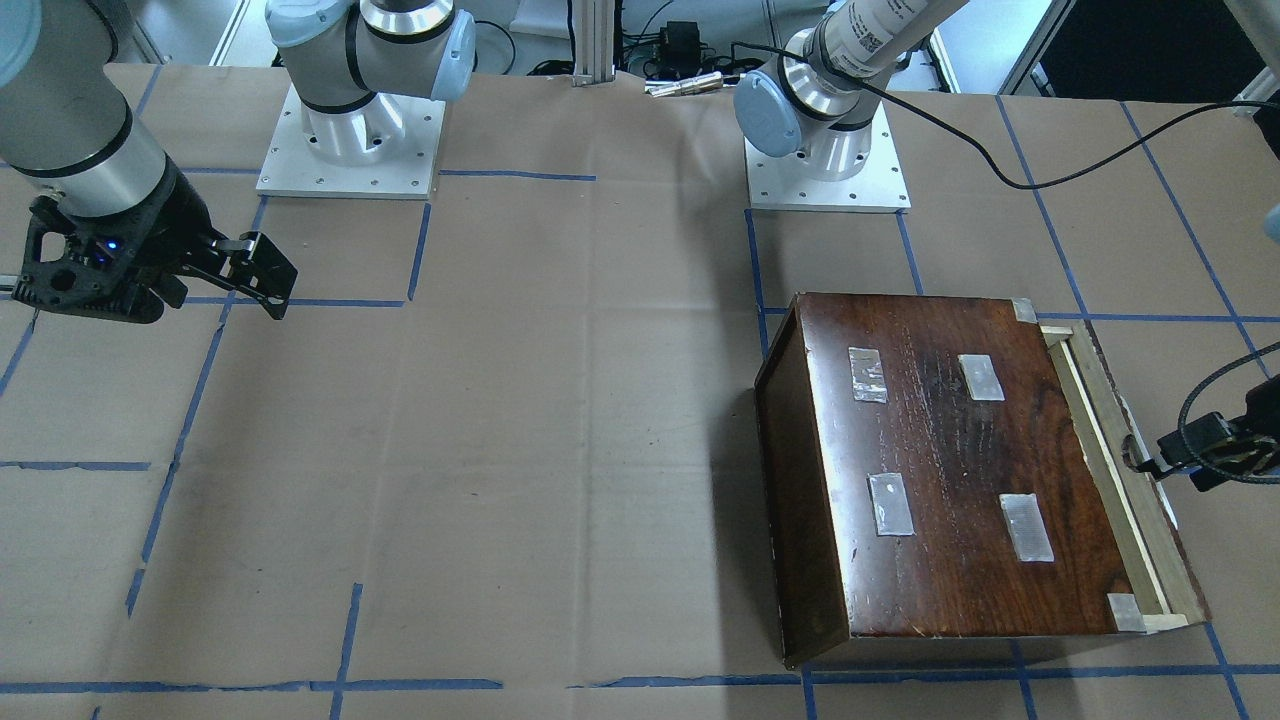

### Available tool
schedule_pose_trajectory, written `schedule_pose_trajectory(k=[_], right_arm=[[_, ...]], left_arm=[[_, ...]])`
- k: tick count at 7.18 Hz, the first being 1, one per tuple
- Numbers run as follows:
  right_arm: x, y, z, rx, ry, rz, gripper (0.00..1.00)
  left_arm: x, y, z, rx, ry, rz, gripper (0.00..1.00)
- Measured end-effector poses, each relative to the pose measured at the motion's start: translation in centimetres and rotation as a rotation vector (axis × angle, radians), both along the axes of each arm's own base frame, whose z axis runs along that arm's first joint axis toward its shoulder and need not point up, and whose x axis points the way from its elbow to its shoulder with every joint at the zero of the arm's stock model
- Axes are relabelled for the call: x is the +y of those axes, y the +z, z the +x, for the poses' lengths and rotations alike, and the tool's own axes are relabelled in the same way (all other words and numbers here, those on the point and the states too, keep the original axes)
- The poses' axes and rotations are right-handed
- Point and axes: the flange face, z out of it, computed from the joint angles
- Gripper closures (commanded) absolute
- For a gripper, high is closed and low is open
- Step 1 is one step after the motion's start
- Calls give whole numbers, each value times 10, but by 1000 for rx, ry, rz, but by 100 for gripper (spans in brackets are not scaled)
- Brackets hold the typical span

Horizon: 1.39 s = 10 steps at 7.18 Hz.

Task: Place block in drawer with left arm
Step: 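Pull the drawer outward from the cabinet with the left gripper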

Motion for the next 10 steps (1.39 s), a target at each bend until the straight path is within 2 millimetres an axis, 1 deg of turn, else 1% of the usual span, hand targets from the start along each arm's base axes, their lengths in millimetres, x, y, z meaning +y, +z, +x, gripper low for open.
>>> schedule_pose_trajectory(k=[3,5,8,10], right_arm=[[0,0,0,0,0,0,0],[0,0,0,0,0,-1,0],[0,0,0,0,0,0,0],[0,0,0,0,0,0,0]], left_arm=[[-1,4,10,-57,-4,27,1],[-1,7,14,-74,-4,31,1],[3,10,28,-92,13,32,1],[2,14,33,-105,16,32,1]])
